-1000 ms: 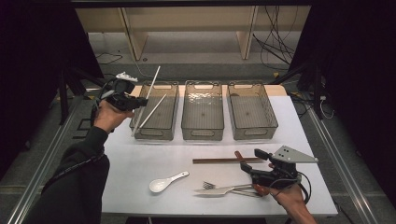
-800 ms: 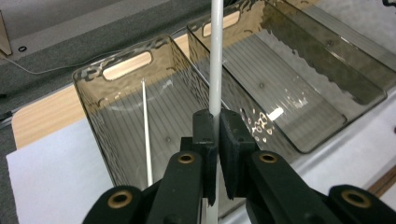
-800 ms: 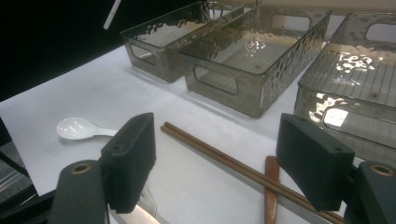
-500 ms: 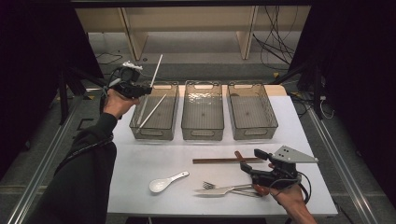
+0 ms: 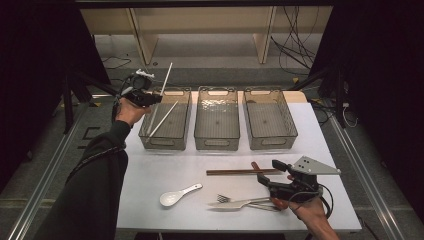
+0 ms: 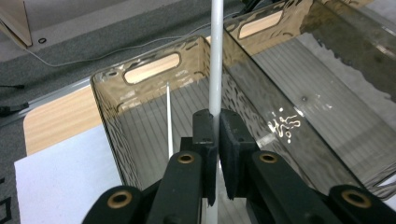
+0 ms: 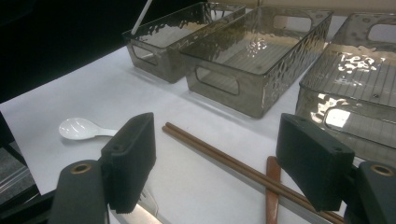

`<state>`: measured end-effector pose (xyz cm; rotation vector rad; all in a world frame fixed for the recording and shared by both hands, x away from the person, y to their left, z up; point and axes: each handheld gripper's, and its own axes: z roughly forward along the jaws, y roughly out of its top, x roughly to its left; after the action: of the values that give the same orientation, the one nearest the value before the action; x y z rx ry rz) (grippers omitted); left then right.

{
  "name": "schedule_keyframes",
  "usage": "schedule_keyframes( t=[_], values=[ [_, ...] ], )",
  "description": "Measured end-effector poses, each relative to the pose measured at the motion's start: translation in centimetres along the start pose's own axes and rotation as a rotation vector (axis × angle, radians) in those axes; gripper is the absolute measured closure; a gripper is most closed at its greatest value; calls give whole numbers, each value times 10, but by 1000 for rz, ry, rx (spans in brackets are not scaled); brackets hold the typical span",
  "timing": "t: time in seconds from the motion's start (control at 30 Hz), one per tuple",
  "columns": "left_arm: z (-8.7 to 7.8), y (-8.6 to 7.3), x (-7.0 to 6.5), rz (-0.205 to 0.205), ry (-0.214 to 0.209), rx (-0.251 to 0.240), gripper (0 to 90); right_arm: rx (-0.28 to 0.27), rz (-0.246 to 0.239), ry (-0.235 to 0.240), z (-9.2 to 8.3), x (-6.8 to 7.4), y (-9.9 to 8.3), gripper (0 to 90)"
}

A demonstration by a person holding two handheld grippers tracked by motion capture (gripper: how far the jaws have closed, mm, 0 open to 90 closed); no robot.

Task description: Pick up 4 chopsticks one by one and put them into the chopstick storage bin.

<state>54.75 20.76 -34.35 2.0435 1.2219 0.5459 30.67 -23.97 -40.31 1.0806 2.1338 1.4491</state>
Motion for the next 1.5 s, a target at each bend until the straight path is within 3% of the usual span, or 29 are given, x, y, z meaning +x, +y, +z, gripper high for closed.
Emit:
schedule_keyframes(
  t=[0.4,0.63,0.83,1.1,1.33,1.5],
  values=[
    [17,-13,2,-17,5,28,846,0,0,0,0,0,0,293],
    [25,-16,-2,-12,-8,90,831,0,0,1,0,0,0,293],
    [20,-15,-5,-23,-15,81,635,0,0,1,0,0,0,293],
    [-11,-18,-14,-35,-117,4,434,4,0,0,0,0,0,293],
    [-36,-35,-31,-20,-204,-65,339,6,-1,-2,1,1,0,293],
    [-45,-52,-51,8,-267,-104,280,9,0,-6,1,0,0,293]
  ],
)
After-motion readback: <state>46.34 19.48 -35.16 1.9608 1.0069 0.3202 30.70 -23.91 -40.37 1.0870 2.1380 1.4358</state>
